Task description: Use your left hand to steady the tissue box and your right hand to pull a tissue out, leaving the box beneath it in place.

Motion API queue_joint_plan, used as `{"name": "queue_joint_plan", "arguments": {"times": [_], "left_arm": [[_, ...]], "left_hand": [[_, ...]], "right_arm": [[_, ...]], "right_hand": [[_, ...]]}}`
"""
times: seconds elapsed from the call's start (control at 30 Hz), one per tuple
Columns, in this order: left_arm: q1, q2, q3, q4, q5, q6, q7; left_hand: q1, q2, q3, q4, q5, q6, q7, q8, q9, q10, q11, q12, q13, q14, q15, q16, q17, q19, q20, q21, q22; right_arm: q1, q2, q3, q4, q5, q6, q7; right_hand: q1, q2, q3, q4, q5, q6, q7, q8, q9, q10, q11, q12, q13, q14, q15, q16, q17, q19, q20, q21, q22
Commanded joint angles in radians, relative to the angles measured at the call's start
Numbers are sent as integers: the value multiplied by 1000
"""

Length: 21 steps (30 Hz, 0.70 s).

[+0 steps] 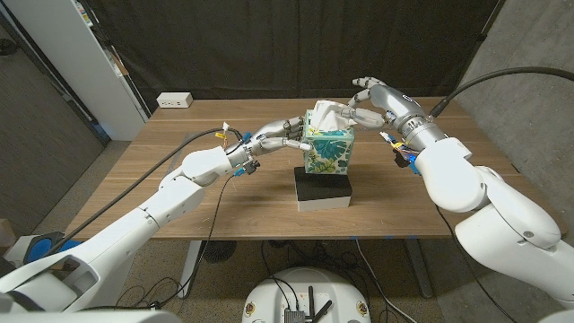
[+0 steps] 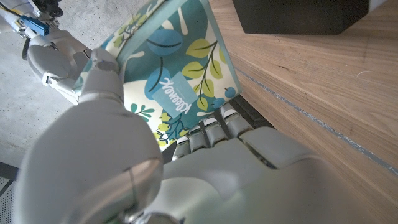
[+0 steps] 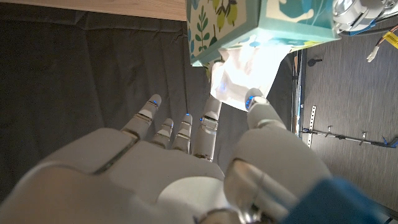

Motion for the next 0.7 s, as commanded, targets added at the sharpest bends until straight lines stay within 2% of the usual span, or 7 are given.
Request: {"name": "queue_joint_plan", "arguments": {"times": [0.03,0.17,0.27,0.37,0.53,0.7], "left_arm": [[23,13,-13,-25,2,13,31],[24,11,-14,-21,-13,12,21],[24,10,-12,-22,-15,6,14],[25,11,-12,-21,-17,2,9],[34,15,-13,-32,-9,5,21],[40,18,-14,-41,-1,3,29]], "left_hand": [[-16,50,95,94,7,3,-2,8,53,1,2,-3,5,-6,-30,1,2,2,-8,9,4],[-18,50,96,94,7,4,-2,8,53,1,3,-4,5,-7,-29,1,2,2,-8,9,4],[-19,50,97,94,7,3,-2,8,53,2,0,-4,6,-6,-29,1,2,2,-8,9,4],[-21,51,98,95,7,3,-2,8,53,3,6,-3,6,-7,-29,1,2,3,-8,9,4],[-22,50,99,95,6,4,-2,9,53,1,4,-4,7,-7,-29,1,2,2,-8,9,4],[-23,49,99,94,6,4,-1,9,53,1,2,-5,7,-7,-29,1,2,2,-8,9,4]], "right_arm": [[-16,-34,29,-14,88,12,-46],[-23,-38,19,-14,92,15,-82],[-72,-39,59,3,123,99,-131],[-111,-38,62,18,93,159,-206],[-125,-51,42,11,38,133,-222],[-167,-32,57,33,-4,196,-303]], "right_hand": [[125,26,37,-5,-7,50,-9,41,31,35,-9,-1,2,19,-18,6,0,25,-8,4,2],[189,24,49,-6,2,99,2,75,49,57,-12,0,2,28,-22,6,0,31,-14,3,2],[234,17,55,-6,9,130,21,101,67,89,-7,5,3,38,-20,7,-1,41,-15,4,2],[271,10,58,-5,15,148,40,122,84,119,-5,9,3,53,-23,10,-1,57,-22,7,2],[303,3,59,-2,22,155,62,138,105,153,-4,13,4,71,-26,13,-1,72,-33,9,2],[314,2,59,-1,25,151,68,142,114,159,-5,12,4,73,-27,12,-1,76,-36,8,2]]}}
